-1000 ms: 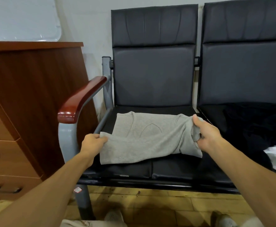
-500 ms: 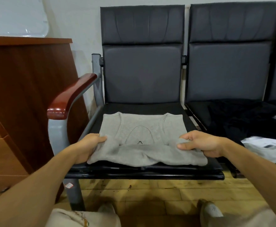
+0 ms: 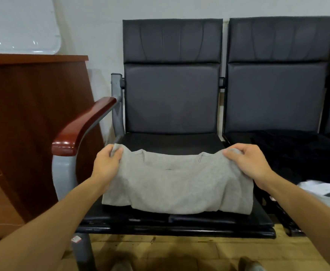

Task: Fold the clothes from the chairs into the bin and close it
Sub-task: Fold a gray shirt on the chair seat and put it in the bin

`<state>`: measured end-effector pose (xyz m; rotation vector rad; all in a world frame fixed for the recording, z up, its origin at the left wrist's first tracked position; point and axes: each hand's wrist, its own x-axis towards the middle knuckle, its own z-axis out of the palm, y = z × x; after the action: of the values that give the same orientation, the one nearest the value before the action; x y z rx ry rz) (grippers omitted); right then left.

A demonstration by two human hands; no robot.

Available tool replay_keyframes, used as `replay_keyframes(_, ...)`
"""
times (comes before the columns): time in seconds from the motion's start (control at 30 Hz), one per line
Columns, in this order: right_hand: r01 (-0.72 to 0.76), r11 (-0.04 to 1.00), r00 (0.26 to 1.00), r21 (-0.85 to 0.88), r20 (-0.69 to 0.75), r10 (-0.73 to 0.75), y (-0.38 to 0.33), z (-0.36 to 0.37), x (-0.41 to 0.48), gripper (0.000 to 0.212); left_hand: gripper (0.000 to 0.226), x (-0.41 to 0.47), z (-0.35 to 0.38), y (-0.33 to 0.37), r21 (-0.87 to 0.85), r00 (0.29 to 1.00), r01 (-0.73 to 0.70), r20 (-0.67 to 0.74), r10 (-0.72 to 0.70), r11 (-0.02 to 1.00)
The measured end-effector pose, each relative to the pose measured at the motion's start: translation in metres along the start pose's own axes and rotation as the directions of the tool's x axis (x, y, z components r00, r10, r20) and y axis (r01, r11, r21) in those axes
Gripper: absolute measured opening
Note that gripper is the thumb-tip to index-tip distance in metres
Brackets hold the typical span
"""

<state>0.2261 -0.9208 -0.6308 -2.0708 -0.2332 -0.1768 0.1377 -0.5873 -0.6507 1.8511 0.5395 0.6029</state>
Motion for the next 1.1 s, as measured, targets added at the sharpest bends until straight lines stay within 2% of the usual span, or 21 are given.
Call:
replay_keyframes(0.07,0.015,0.998,0.989,-0.058,-0.148,-0.024,0.003,0.002,0.011,0.014,0.019,0.011,0.005,0.002,0.109,0.992,-0.085,-0.078,0.094,0.99)
replay_keyframes(0.17,0.012,0.991,0.974,-0.135,-0.222,-0.042,0.006,0.008,0.034,0.019,0.019,0.036,0.01,-0.002,0.199,0.981,-0.135,-0.113,0.159,0.971)
replay_keyframes(0.33,-0.081,0.969,0.975,-0.233,-0.221,0.028,0.022,0.026,0.078,0.022,0.019,0.082,0.029,-0.019,0.257,0.988,-0.081,-0.108,0.112,0.963)
replay_keyframes(0.63,-0.114,0.935,0.987,-0.337,-0.15,0.066,0.059,0.072,0.137,0.019,0.02,0.151,0.067,-0.065,0.372,0.992,-0.045,-0.09,0.084,0.927)
replay_keyframes(0.83,-0.091,0.89,0.995,-0.446,-0.067,0.068,0.087,0.089,0.156,0.014,0.028,0.175,0.085,-0.082,0.555,1.0,0.008,-0.014,-0.001,0.832)
replay_keyframes(0.93,-0.041,0.788,0.999,-0.614,-0.017,0.038,0.084,0.094,0.157,0.017,0.023,0.169,0.085,-0.083,0.636,0.995,-0.044,-0.038,0.088,0.771)
replay_keyframes(1.0,0.046,0.672,0.999,-0.739,0.02,-0.046,0.082,0.093,0.153,0.027,0.025,0.161,0.085,-0.08,0.657,0.994,-0.071,-0.019,0.11,0.751)
replay_keyframes(1.1,0.199,0.469,0.975,-0.86,0.128,-0.179,0.073,0.089,0.142,0.039,0.049,0.146,0.083,-0.072,0.694,0.988,-0.119,0.016,0.151,0.71)
